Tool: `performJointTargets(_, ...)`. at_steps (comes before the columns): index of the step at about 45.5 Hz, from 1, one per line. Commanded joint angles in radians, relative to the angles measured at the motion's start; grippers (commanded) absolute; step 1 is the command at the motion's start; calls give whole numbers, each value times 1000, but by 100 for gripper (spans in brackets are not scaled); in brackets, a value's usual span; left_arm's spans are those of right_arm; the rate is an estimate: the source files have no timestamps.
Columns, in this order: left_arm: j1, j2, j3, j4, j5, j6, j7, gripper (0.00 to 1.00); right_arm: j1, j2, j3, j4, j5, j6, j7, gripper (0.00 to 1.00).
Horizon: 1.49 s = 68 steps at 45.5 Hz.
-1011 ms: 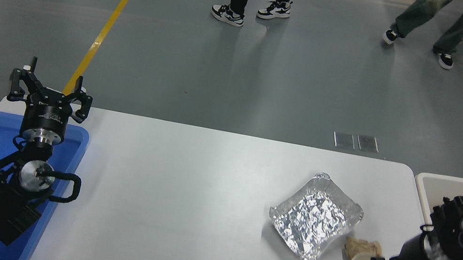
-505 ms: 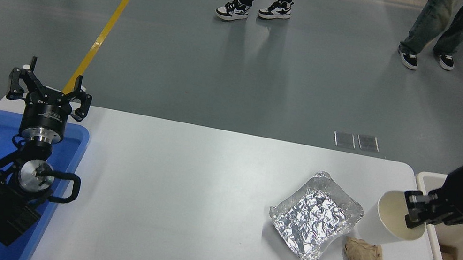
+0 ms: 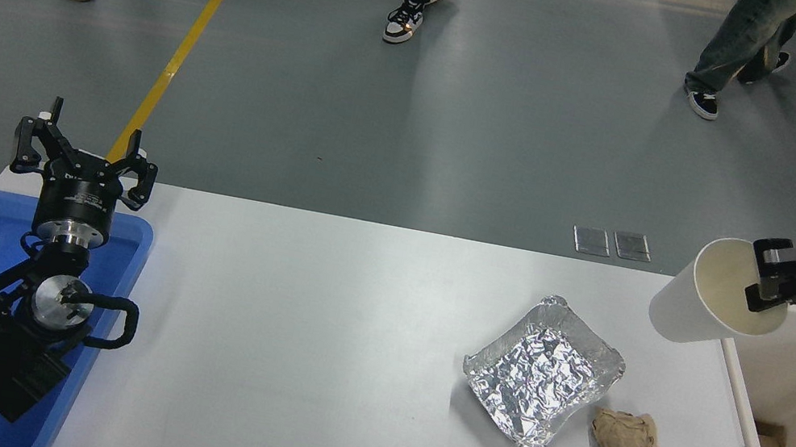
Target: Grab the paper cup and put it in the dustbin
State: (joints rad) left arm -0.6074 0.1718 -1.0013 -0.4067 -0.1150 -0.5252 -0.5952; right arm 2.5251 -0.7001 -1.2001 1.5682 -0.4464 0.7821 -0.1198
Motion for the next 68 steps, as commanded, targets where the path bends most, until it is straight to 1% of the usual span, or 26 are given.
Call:
performJointTargets(1, 1, 0, 0, 0, -3, 1, -1, 99, -140, -81, 7, -169, -147, 3, 2, 0)
performJointTargets(5, 0, 0, 0, 0, -3, 1, -1, 99, -248, -136, 17, -272, -256, -81, 2, 0)
performJointTargets(8, 0, 0, 0, 0, -3, 1, -1, 99, -371, -177, 22, -370, -311, -173, 3, 0)
performJointTargets(13, 0, 0, 0, 0, -3, 1, -1, 99, -607, -208, 59, -525, -325, -369, 5, 0)
performJointTargets(18, 1, 0, 0, 0, -5, 1, -1, 99, -851, -210, 131, -664, -321, -517, 3, 0)
performJointTargets(22, 0, 0, 0, 0, -5, 1, -1, 99, -1023, -210, 218, -778, -311, -558, 3, 0)
performJointTargets(27, 0, 0, 0, 0, -5, 1, -1, 99, -1228, -194, 353, -905, -308, -570, 3, 0)
performJointTargets(31, 0, 0, 0, 0, -5, 1, -1, 99, -1388, -157, 479, -988, -270, -581, 2, 0)
performJointTargets(36, 0, 0, 0, 0, -5, 1, -1, 99, -1529, -81, 574, -1080, -169, -595, -9, 0)
performJointTargets(43, 0, 0, 0, 0, -5, 1, -1, 99, -1680, 30, 599, -1198, 24, -632, -12, 0)
performJointTargets(47, 0, 0, 0, 0, -5, 1, -1, 99, -1744, 77, 599, -1246, 92, -672, -11, 0)
performJointTargets(51, 0, 0, 0, 0, -5, 1, -1, 99, -1772, 116, 602, -1251, 121, -699, -11, 0)
performJointTargets(56, 0, 0, 0, 0, -5, 1, -1, 99, -1781, 142, 617, -1251, 127, -727, -11, 0)
performJointTargets(63, 0, 0, 0, 0, -5, 1, -1, 99, -1783, 149, 623, -1254, 127, -730, -11, 0)
performJointTargets(64, 0, 0, 0, 0, -5, 1, -1, 99, -1783, 149, 623, -1254, 127, -730, -11, 7)
performJointTargets(65, 0, 0, 0, 0, -5, 1, -1, 99, -1780, 149, 623, -1252, 127, -728, -11, 20)
performJointTargets(67, 0, 0, 0, 0, -5, 1, -1, 99, -1777, 149, 625, -1252, 127, -730, -11, 67)
performJointTargets(68, 0, 0, 0, 0, -5, 1, -1, 99, -1772, 148, 625, -1246, 129, -728, -11, 74)
